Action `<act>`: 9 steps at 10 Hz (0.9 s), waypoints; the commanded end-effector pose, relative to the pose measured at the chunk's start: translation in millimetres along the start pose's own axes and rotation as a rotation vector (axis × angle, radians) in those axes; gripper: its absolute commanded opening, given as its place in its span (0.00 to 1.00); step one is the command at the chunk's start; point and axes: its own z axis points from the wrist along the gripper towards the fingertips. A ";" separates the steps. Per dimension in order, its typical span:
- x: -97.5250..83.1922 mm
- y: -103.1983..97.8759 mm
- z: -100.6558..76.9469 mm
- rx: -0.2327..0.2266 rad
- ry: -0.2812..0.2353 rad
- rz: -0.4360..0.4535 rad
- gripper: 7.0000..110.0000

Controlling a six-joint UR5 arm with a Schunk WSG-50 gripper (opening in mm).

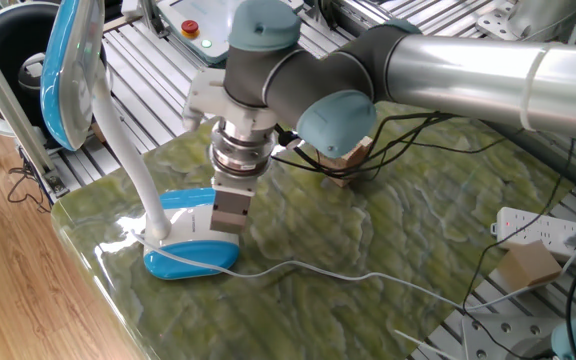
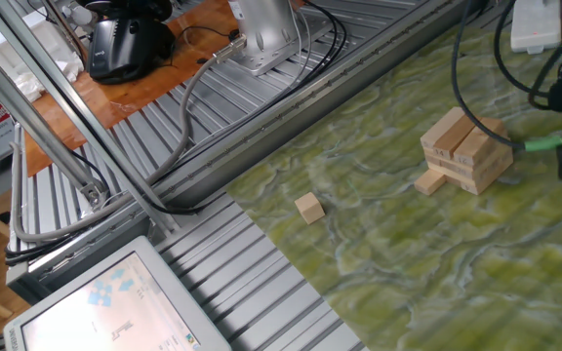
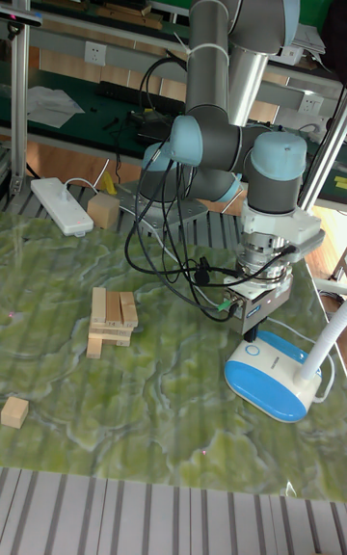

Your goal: Turn on the desk lamp by pressing the button

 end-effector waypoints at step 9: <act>0.7 -8.1 5.8 0.018 0.030 -0.042 0.00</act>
